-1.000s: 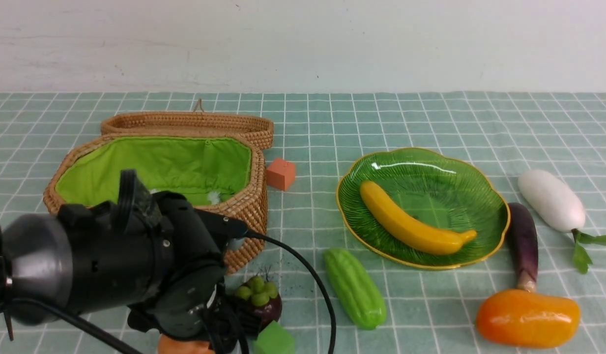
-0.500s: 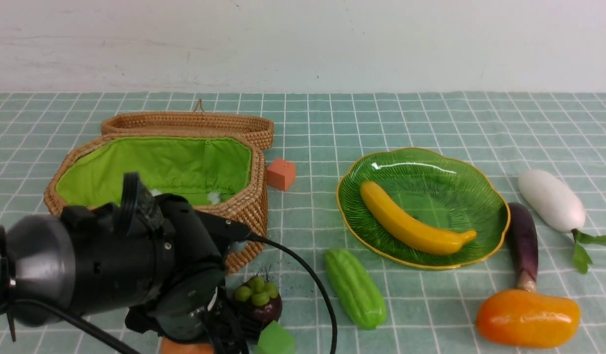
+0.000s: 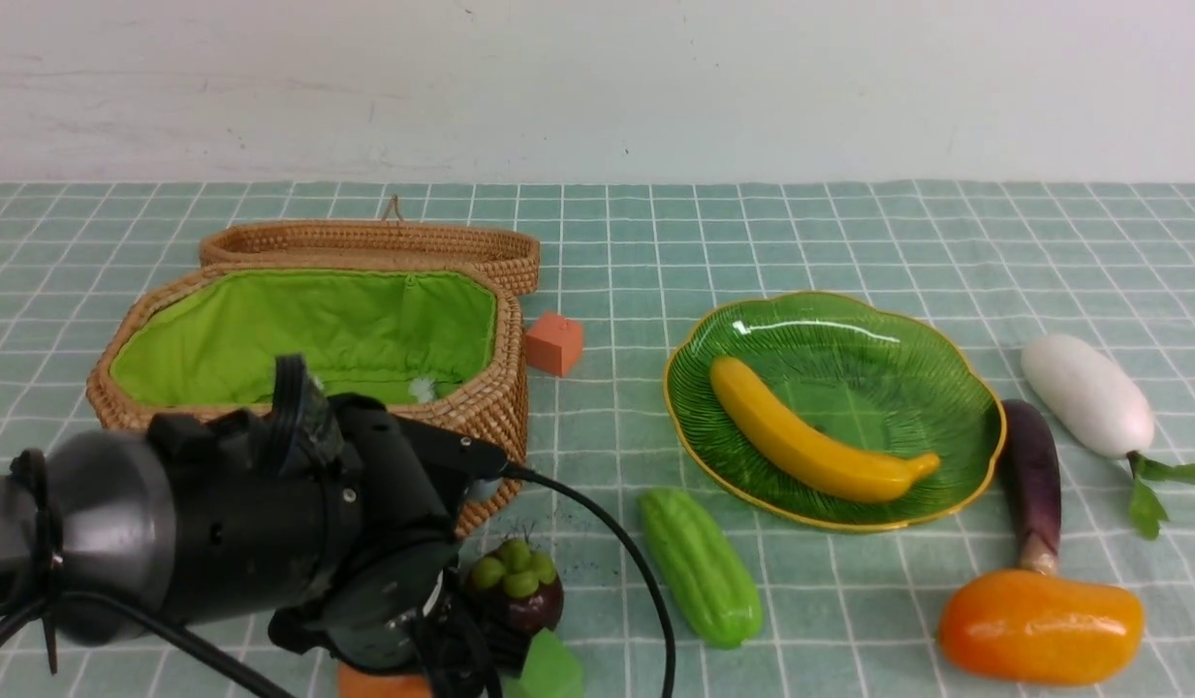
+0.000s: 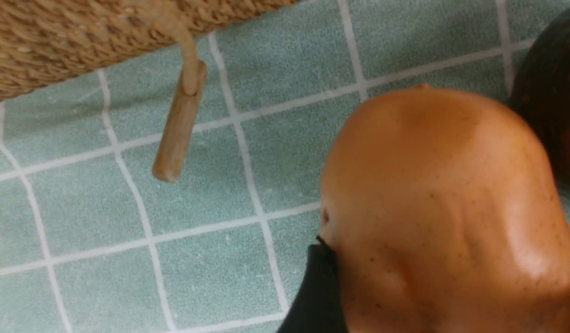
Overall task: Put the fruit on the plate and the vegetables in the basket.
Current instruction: Grab a potato with your left arm and place it in the basket on the left
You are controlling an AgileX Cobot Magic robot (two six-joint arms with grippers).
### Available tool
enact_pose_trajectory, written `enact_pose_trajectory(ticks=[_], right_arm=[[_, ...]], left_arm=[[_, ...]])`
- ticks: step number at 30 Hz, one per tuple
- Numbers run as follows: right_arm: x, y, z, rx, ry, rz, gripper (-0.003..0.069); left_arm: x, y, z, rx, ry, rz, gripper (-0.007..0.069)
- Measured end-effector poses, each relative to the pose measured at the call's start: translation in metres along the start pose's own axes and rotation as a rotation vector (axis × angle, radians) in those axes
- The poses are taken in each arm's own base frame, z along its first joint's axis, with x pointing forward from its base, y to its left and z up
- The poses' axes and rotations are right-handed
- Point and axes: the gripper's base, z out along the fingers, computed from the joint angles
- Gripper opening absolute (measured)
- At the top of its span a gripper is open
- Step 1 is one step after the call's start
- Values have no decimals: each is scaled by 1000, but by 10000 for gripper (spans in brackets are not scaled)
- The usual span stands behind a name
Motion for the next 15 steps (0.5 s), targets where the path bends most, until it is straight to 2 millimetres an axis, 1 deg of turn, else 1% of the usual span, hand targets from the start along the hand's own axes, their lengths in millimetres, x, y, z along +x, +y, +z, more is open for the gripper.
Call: enact_pose_trajectory(ticks=[5, 8, 9, 10, 12, 13, 14, 15], right_arm=[[0, 0, 0, 0, 0, 0, 213], [0, 0, 0, -2, 0, 1, 213], [0, 0, 0, -2, 0, 1, 213], [0, 0, 0, -3, -1, 1, 213], [0, 0, 0, -2, -4, 2, 213], [-1, 0, 0, -1, -14, 2, 213], [-2, 0, 0, 0, -19, 2, 213], [-2, 0, 0, 0, -21, 2, 213]], left_arm=[[0, 0, 0, -16, 0, 12, 591], [1, 4, -5, -41, 4, 16, 591], [2, 7, -9, -51, 7, 13, 591], [3, 12, -21, -58, -4, 9, 591], [3, 16, -30, -59, -18, 8, 591], [5, 23, -50, -53, -51, 18, 591], [6, 26, -58, -50, -65, 28, 591], [6, 27, -60, -51, -67, 32, 591]])
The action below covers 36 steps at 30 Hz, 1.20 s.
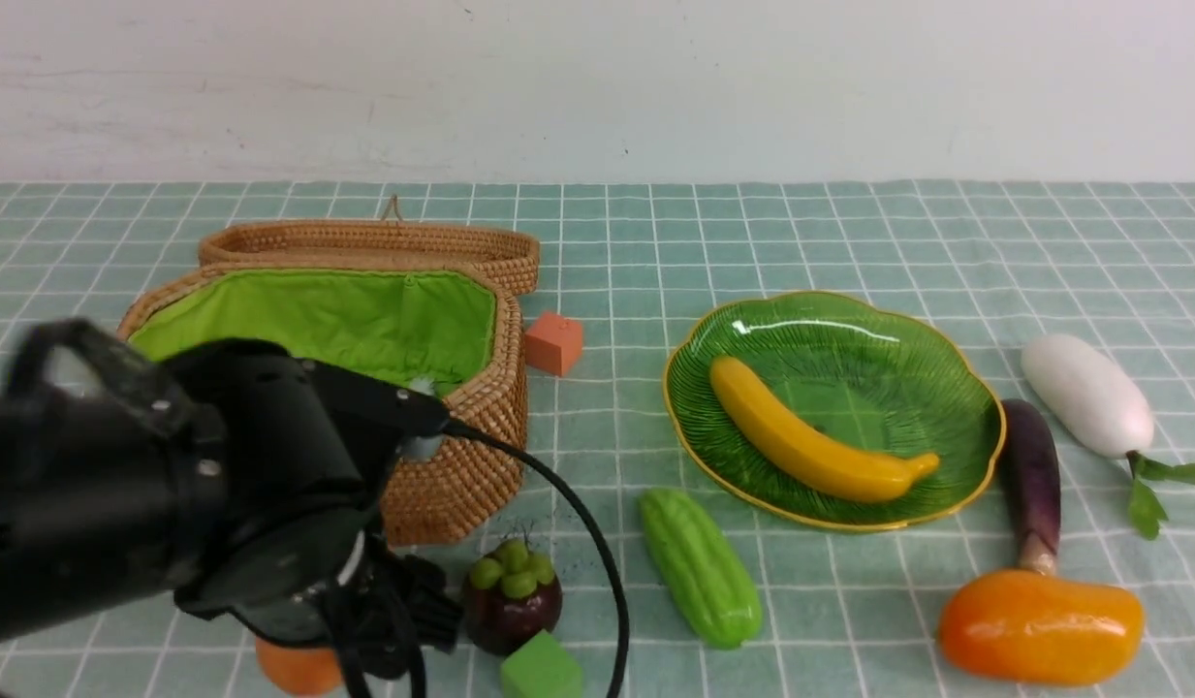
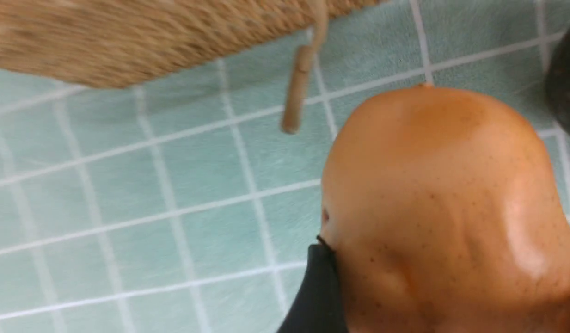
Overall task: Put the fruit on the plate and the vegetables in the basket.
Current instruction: Grab a potato with your left arm and place it in the basket on the left
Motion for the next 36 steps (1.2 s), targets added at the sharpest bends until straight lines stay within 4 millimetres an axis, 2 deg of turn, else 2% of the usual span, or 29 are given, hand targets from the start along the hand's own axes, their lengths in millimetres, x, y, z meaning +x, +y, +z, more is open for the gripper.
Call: enact_pose_trajectory(ticks=[4, 5, 6, 7, 8, 10, 13, 17, 20, 22, 23, 26, 33, 36], right_arm=[[-4, -1, 0, 6, -45, 0, 213], [-4, -1, 0, 6, -47, 0, 213], [-5, -1, 0, 8, -57, 0, 213], [-5, -1, 0, 8, -58, 0, 213], [-7, -1, 0, 9, -74, 1, 213], [-7, -1, 0, 10, -82, 1, 213], [-10, -1, -1, 12, -108, -9, 213], [-13, 1, -1, -4, -142, -35, 214], [-14, 2, -1, -19, -151, -47, 216], [-14, 3, -1, -30, -153, -50, 216], [-14, 3, -1, -32, -153, -49, 216], [-14, 4, -1, -37, -152, -49, 215], [-11, 4, -1, -45, -128, -48, 215], [-11, 5, -1, -47, -126, -47, 213]], left_arm=[[4, 21, -44, 16, -121, 194, 591], [4, 22, -45, 13, -126, 205, 591], [1, 31, -57, -7, -174, 300, 591], [0, 32, -57, -9, -173, 297, 591], [-11, 45, -69, -52, -229, 393, 591], [-18, 52, -74, -73, -257, 431, 591], [-49, 76, -82, -140, -371, 576, 591], [-73, 95, -71, -188, -349, 744, 591], [-81, 102, -57, -195, -303, 808, 591], [-86, 106, -35, -194, -242, 854, 591], [-87, 107, -33, -195, -238, 858, 591], [-92, 107, -9, -203, -191, 895, 591], [-97, 107, -8, -222, -237, 820, 591], [-97, 108, -11, -232, -252, 775, 629]])
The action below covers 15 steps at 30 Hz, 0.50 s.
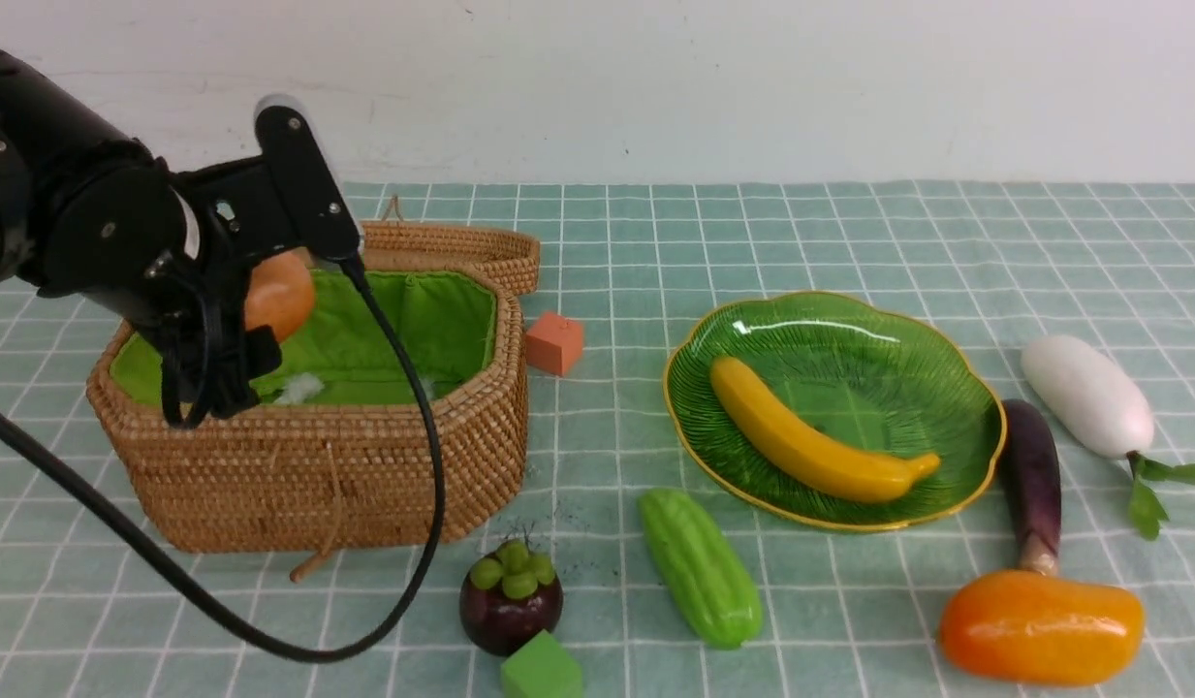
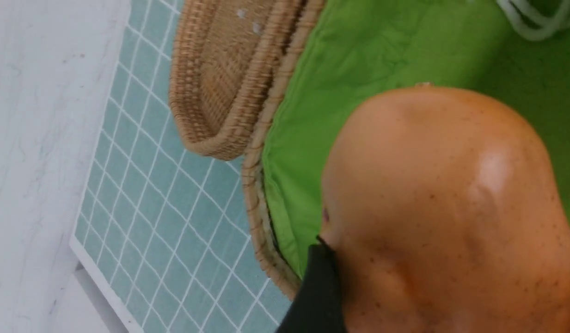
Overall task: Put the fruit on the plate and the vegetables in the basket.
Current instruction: Grab a potato with your left arm and place it in the basket on the left, then grab a mangosteen with your left arm and put it on the plate on the right
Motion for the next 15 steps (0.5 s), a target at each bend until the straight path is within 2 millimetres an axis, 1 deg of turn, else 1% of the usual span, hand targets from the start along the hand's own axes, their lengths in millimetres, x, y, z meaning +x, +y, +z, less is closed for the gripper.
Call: enact_pose_trajectory(ticks=[2, 5, 10, 12, 13, 15], right_arm=[[0, 0, 0, -1, 1, 1, 213], [0, 0, 0, -1, 1, 1, 213], [0, 0, 0, 0, 5, -1, 213], [1, 0, 0, 0, 9, -1, 213], [1, 0, 0, -2, 15, -1, 213], [3, 1, 0, -6, 33, -1, 213]], left_arm=[[0, 2, -3, -13, -4, -39, 664], [1, 4, -9, -23, -12, -74, 668], [2, 3, -26, -3, -25, -163, 608], [-1, -3, -34, 36, -33, -254, 547], [-3, -7, -38, 65, -39, -328, 504], [-12, -21, -50, 145, -39, -482, 383]])
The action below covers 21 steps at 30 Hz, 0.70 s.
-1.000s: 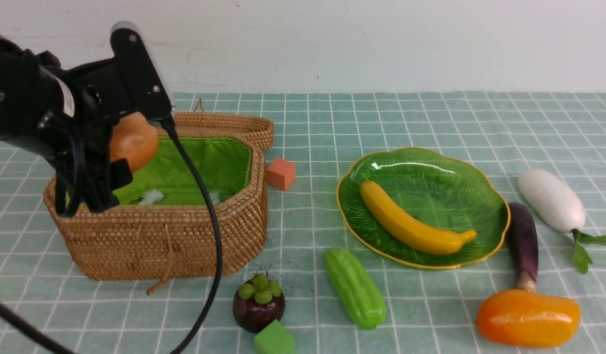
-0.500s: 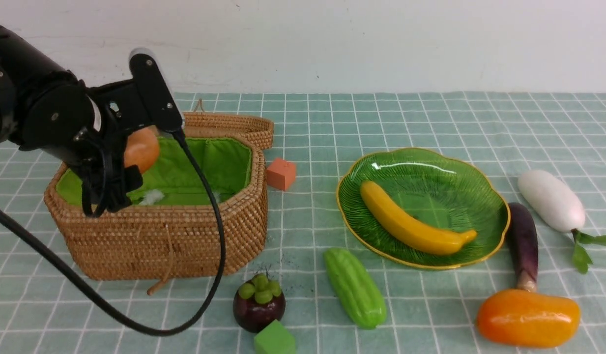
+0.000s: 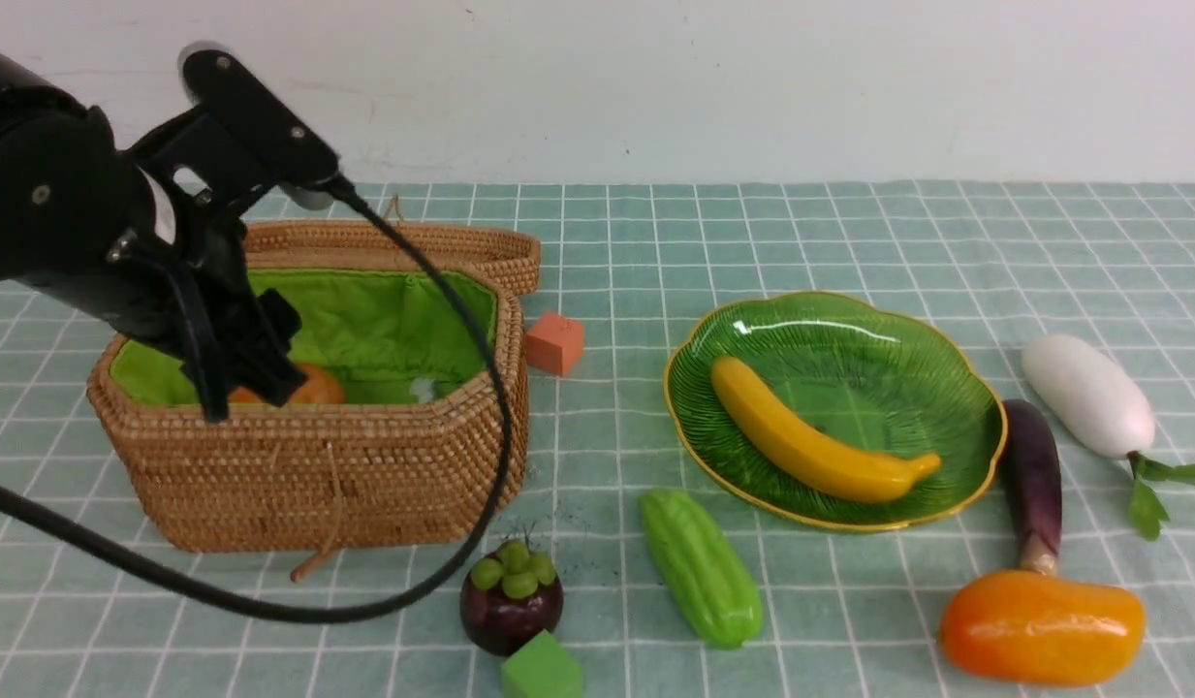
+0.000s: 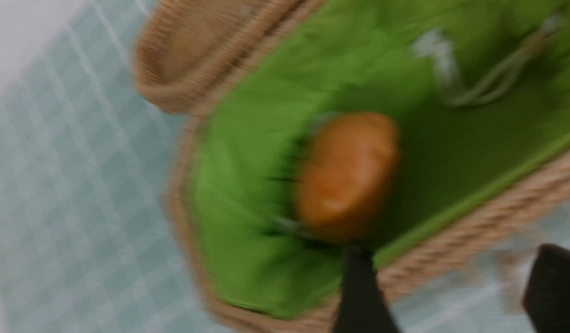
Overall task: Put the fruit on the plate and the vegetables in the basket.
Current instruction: Grab a mangosteen with your left arm and put it on the plate on the right
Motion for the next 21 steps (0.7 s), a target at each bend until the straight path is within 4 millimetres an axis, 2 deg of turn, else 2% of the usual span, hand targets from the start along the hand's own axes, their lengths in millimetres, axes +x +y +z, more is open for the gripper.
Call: enact_pose_trajectory(ticks=[1, 3, 5, 6, 10, 12, 15, 16, 17, 19, 21], right_arm=[[0, 0, 0, 0, 2, 0, 213], [3, 0, 0, -5, 28, -1, 213], [5, 1, 0, -9, 51, -3, 213], [5, 1, 0, -11, 57, -4, 213], [8, 2, 0, -17, 86, -4, 213], [8, 2, 0, -18, 88, -4, 213], [8, 2, 0, -18, 88, -4, 213], [8, 2, 0, -18, 88, -4, 213], [8, 2, 0, -18, 88, -4, 213], [8, 2, 0, -18, 88, -4, 213], [8, 2, 0, -17, 89, -5, 213]], left_arm=[[0, -2, -2, 10, -1, -36, 353], [-1, -37, -15, 105, 64, -175, 138], [1, -64, -23, 153, 129, -230, 12], [2, -70, -24, 162, 143, -235, -1], [7, -132, -28, 240, 220, -244, -11], [8, -152, -19, 251, 246, -240, 31], [8, -161, -7, 238, 266, -264, 113], [7, -163, 6, 217, 280, -298, 202], [7, -163, 8, 215, 280, -306, 213], [6, -164, 30, 176, 300, -374, 392], [6, -164, 38, 160, 298, -394, 467]])
